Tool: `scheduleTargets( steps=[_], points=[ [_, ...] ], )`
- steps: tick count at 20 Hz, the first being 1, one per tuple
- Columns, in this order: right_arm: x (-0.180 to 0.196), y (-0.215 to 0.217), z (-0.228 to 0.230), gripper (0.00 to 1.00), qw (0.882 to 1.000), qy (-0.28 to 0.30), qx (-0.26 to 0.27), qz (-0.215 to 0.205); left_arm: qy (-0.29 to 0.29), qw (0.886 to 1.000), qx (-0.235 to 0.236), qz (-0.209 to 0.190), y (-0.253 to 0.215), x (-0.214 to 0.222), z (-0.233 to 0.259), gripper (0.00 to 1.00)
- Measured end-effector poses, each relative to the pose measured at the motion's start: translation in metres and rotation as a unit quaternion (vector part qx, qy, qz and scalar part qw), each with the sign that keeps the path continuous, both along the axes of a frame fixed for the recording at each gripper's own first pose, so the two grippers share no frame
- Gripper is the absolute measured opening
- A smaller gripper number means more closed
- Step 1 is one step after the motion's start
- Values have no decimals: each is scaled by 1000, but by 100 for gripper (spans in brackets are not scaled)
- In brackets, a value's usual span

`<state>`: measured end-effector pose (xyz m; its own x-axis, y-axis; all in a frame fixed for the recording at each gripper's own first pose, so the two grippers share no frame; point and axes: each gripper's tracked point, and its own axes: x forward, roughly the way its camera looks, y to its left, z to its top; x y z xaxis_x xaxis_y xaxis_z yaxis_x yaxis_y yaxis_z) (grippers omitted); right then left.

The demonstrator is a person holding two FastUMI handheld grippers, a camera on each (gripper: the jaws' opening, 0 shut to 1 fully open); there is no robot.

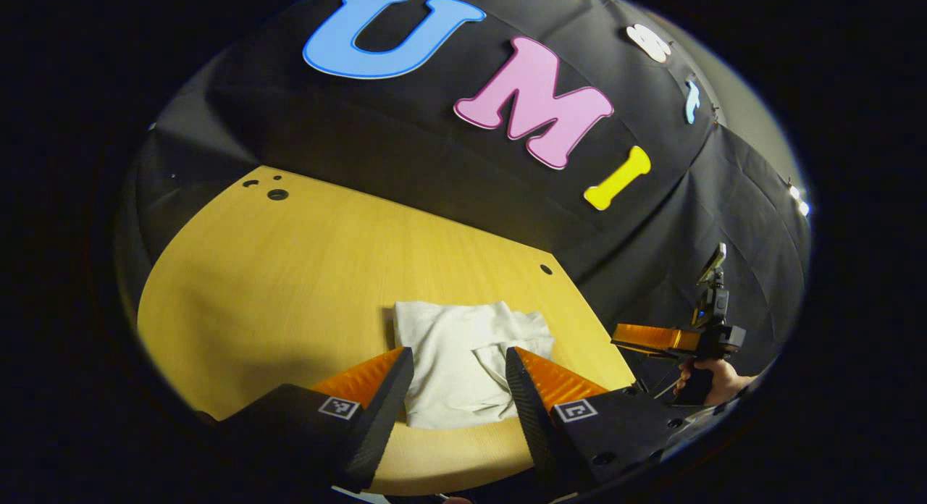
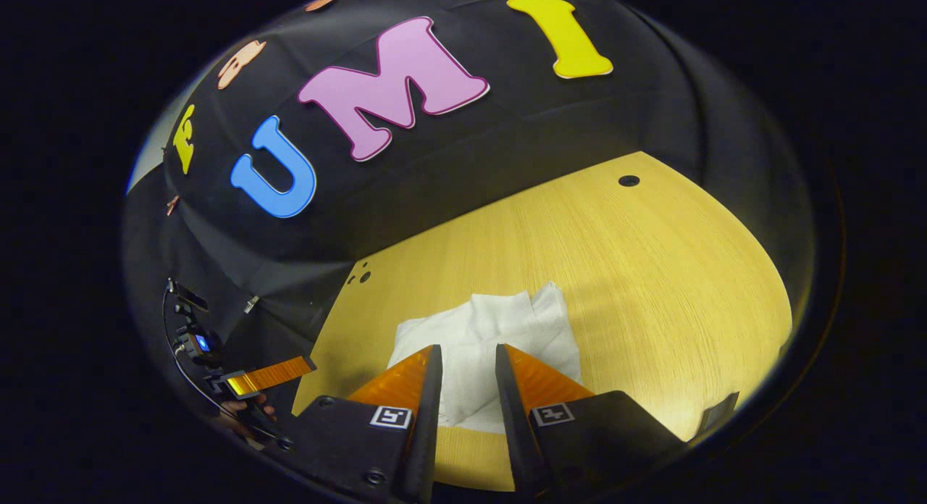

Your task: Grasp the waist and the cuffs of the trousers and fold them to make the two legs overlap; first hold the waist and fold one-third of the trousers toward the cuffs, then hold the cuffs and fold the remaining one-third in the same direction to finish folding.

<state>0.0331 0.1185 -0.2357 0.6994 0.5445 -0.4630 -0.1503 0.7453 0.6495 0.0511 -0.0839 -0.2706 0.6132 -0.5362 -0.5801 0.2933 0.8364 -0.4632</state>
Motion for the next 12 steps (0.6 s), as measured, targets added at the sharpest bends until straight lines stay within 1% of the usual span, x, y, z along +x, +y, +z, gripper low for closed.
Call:
scheduleTargets(
  steps=[2, 3, 4, 5, 6, 7, 8, 12],
  points=[
    [2, -1, 2, 47, 1000, -5, -1, -2, -2, 1000, 7, 26, 10, 3, 1, 82],
    [2, -2, 2, 47, 1000, -1, -1, -3, -1, 999, 9, 36, 8, 4, 1, 82],
    [0, 1, -2, 48, 1000, 7, 0, 3, -2, 999, 10, 41, 10, 1, 2, 83],
    [-3, 5, -6, 49, 1000, 19, -1, 17, -3, 999, 13, 43, 12, -4, 1, 83],
    [-6, 10, -11, 44, 999, 29, -4, 30, -4, 999, 19, 44, 16, -9, 1, 83],
    [-6, 13, -13, 46, 999, 34, -6, 37, -4, 999, 25, 46, 20, -12, -2, 83],
    [-5, 15, -12, 57, 999, 36, -5, 38, -2, 998, 28, 50, 26, -14, -2, 82],
    [-7, 24, -7, 58, 999, 39, 3, 29, 11, 998, 16, 62, 39, -26, -1, 82]
  ],
)
